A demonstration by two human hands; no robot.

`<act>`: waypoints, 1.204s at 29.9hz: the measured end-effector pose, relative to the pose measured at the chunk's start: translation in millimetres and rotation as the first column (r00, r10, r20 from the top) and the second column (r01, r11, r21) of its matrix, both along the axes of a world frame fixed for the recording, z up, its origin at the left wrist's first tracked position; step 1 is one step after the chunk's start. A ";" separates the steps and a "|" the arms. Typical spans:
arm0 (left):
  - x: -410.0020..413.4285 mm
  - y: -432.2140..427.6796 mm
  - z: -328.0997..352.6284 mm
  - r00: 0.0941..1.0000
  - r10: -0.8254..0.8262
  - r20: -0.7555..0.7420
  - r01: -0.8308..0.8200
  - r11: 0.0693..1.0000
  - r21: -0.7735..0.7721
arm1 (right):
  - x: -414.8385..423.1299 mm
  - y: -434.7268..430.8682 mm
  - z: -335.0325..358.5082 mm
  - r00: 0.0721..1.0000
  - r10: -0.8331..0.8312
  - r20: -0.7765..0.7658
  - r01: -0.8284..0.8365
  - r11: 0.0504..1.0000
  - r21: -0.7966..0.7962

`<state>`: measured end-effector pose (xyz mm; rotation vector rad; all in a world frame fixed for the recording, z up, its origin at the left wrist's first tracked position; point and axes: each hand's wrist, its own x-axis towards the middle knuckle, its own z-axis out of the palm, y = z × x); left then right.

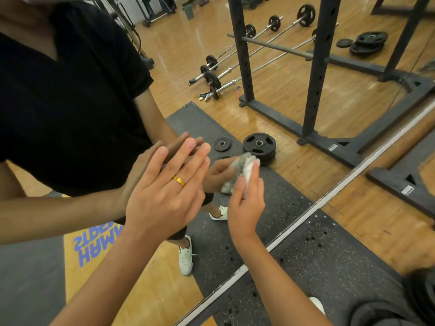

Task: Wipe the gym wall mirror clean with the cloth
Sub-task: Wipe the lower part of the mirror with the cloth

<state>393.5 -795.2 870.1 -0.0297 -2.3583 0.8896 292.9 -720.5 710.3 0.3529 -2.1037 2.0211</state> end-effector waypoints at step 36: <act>141.0 -29.4 8.5 0.991 0.090 -0.097 -0.075 0.986 0.150 | 32.8 -4.3 5.5 0.983 -0.040 0.179 0.060 0.992 -0.107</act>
